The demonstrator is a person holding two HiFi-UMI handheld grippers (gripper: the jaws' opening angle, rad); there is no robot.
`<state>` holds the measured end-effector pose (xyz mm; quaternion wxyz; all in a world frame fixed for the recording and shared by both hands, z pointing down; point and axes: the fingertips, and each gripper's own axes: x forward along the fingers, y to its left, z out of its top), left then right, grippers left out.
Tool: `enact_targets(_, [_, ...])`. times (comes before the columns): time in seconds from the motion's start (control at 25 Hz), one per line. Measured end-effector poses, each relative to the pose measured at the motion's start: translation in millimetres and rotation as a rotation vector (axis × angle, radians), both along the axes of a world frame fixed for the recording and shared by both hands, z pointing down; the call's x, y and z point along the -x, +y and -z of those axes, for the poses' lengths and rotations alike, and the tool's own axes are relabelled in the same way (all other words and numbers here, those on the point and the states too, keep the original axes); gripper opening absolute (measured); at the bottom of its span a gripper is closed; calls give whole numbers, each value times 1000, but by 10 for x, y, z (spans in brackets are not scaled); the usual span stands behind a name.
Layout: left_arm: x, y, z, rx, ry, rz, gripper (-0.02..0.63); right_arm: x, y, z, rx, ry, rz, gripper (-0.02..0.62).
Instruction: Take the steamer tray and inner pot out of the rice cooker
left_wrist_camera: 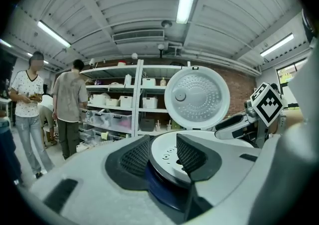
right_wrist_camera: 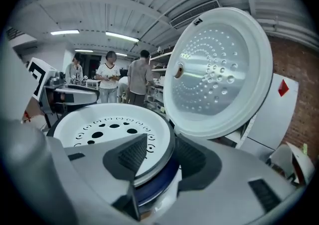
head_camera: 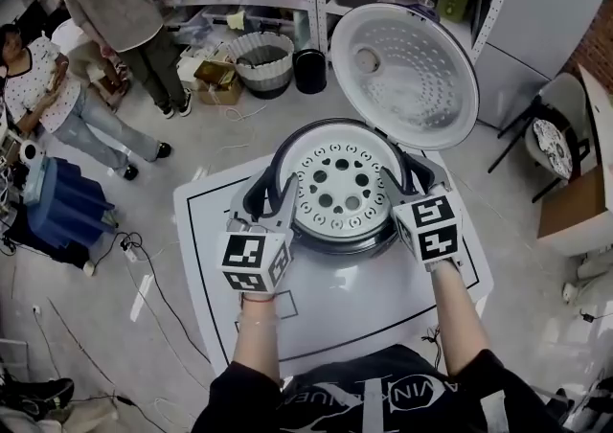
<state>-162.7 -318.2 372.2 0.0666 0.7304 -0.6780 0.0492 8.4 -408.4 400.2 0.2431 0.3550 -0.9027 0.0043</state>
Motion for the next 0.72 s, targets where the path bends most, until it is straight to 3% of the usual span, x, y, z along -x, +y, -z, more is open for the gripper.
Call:
enact_targets(0.12, [2, -16, -46, 13, -5, 3, 144, 1, -37, -23, 3, 44, -2, 184])
enact_targets(0.28, [2, -16, -68, 20, -4, 8, 146, 25, -77, 17, 43, 3, -15, 200])
enact_targets(0.52, [-26, -53, -91, 31, -17, 7, 147, 34, -82, -147, 100, 60, -1, 219])
enact_targets(0.64, [-10, -38, -101, 37, -27, 7, 149, 49, -73, -147, 102, 75, 10, 209])
enact_targets(0.72, [7, -28, -109, 40, -24, 8, 149, 58, -77, -139, 101, 72, 6, 162])
